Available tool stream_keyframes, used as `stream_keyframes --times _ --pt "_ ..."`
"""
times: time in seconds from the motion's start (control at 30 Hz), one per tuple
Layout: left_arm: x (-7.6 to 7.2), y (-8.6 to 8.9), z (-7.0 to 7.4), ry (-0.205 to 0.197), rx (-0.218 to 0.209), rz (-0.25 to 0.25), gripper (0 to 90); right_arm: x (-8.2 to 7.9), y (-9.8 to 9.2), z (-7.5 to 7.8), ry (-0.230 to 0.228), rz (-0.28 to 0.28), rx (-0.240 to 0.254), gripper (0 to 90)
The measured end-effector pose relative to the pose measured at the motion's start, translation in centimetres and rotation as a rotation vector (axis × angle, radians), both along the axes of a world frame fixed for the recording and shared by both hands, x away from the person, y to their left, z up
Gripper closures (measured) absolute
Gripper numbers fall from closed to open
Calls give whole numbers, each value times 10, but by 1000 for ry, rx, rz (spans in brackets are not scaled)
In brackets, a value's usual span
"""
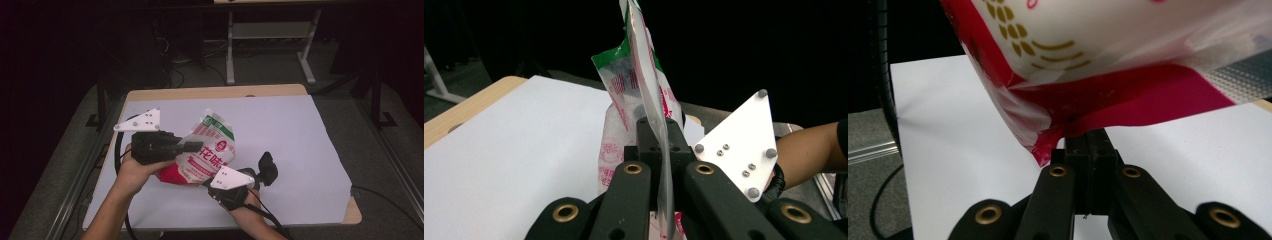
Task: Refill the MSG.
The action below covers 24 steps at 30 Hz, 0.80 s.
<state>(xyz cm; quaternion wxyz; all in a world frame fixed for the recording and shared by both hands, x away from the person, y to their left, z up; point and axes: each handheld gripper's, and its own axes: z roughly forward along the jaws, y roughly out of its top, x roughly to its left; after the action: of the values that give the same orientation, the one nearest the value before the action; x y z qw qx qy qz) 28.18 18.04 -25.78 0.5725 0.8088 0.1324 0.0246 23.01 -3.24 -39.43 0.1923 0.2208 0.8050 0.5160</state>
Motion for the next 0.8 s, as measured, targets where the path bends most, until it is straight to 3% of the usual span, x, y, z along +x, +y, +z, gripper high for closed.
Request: stream_keyframes --times 0.27,0.8 --pt "2 -11 3 15 29 -19 900 -6 -4 -2 -17 12 3 899" --pt "13 -36 7 69 136 -21 900 -10 -5 -6 -39 17 -10 900"
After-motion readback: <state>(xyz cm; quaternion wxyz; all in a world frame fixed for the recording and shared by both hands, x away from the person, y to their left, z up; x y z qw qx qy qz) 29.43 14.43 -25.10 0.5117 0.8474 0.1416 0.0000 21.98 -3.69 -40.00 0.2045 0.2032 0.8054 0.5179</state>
